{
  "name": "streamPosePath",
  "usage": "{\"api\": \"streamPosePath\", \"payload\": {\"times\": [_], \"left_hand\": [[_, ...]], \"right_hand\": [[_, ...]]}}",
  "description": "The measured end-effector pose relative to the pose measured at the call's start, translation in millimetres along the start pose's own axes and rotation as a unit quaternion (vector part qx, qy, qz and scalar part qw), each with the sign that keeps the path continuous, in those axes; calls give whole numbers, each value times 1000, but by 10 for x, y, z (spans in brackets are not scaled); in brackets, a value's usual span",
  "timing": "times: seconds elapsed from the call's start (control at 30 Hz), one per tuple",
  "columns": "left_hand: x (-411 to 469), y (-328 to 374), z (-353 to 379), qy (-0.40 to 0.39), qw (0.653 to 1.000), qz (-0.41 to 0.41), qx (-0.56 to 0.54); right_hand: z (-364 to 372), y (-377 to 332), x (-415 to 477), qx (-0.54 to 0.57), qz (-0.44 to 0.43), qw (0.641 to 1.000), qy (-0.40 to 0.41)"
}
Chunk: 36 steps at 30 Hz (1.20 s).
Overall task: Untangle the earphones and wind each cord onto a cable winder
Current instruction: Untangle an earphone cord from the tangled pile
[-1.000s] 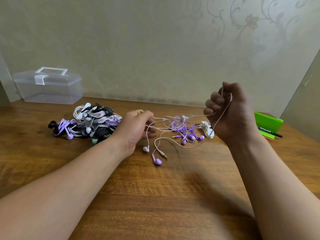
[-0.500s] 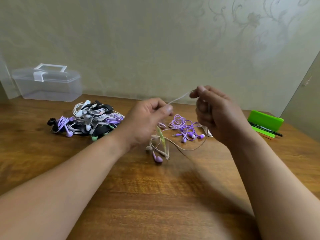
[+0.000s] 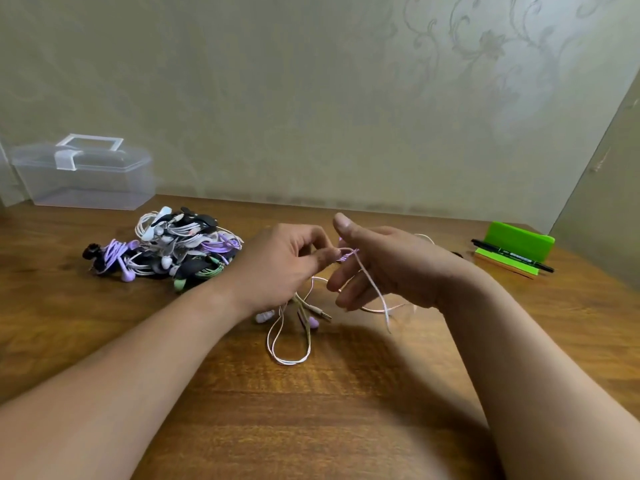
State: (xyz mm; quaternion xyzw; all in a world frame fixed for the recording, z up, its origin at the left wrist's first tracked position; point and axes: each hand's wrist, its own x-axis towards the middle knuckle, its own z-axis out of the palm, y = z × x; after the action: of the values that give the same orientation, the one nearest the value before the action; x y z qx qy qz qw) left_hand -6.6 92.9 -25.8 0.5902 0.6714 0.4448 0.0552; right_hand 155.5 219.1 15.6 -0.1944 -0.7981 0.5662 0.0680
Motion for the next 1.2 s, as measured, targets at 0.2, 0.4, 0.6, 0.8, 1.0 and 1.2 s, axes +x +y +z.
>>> {"api": "streamPosePath", "payload": {"times": [0.2,0.4,0.6,0.8,1.0,1.2], "left_hand": [[-20,7,-21,25,998,30,47],[19,0,-77,-22,994,-53,-91],[18,-34,-104,-68,986,-59,-137],[72,26,-99,-10,985,-71,-155],[73,-46,-120,50,986,-94,-129],[75,-122,-130,112,984,-137,-3]], "right_hand": [[-88,59,22,-54,-8,998,0],[-148,23,152,176,-191,938,229],[-295,-46,51,455,-146,855,201],[-88,63,52,-82,-83,990,83],[-121,30,40,-35,-174,974,142],[-216,-39,19,140,-222,954,147]]}}
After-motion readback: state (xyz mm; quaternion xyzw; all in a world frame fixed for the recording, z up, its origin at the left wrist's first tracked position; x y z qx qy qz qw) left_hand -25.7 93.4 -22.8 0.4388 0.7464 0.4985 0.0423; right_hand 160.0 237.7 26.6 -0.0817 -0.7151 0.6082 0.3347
